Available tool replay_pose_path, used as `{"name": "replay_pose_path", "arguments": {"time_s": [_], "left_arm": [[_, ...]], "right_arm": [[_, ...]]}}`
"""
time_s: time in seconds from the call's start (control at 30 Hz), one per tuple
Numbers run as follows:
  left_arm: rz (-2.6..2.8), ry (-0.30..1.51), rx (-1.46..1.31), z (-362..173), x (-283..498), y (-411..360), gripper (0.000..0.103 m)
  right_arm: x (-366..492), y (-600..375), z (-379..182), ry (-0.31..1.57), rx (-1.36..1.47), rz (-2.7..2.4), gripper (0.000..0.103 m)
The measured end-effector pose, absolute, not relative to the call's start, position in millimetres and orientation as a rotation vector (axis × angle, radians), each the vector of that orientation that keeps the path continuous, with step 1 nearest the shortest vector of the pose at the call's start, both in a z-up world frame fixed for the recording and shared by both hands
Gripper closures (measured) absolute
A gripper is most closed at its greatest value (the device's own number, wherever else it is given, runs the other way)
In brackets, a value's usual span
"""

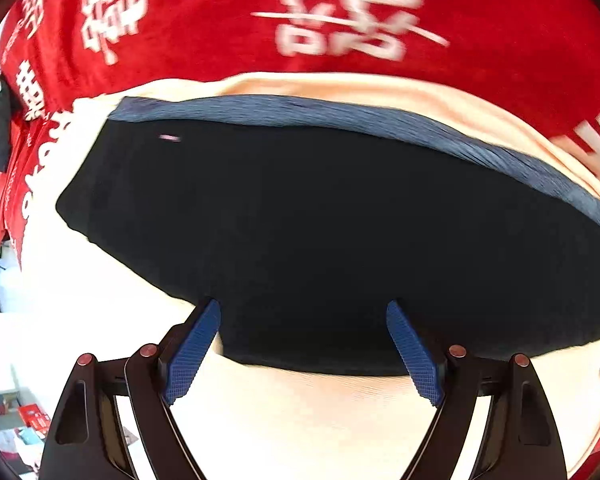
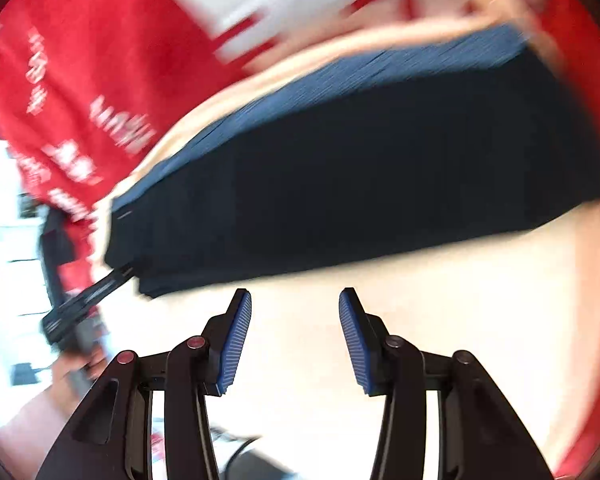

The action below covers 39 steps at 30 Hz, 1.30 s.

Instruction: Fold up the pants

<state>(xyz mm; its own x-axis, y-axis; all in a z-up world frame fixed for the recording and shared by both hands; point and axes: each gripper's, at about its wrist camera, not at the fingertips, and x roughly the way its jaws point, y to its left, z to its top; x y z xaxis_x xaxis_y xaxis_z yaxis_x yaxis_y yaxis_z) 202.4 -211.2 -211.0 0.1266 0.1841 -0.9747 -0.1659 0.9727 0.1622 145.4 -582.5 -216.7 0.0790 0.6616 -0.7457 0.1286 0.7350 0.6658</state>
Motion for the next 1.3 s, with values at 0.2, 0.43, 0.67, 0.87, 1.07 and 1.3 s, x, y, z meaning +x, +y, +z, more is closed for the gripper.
{"name": "replay_pose_path", "arguments": {"time_s": [0.2,0.43,0.67,0.87,1.07,1.3], "left_arm": [[0.275,1.391,0.075,-212,216,-133,0.017],[0.312,1.341,0.128,-235,251,-27,0.017],[0.216,1.322,0.053,-257,256,20,0.001],[0.117,1.320,0.124,-260,252,29,0.001],[0.136,1.326,0.143,-260,250,34,0.001],[-0.062,1.289,0.140,-222,243,-56,0.001]], "right_arm": [[130,-453,-241,1.459,0.865,0.593,0.053],[128,-360,-265,1.446,1.021,0.614,0.053],[144,-339,-272,1.463,1.033,0.545,0.078],[140,-320,-245,1.444,0.772,0.502,0.094],[107,-318,-265,1.564,0.782,0.470,0.094],[140,-388,-202,1.390,0.430,0.349,0.069]]}}
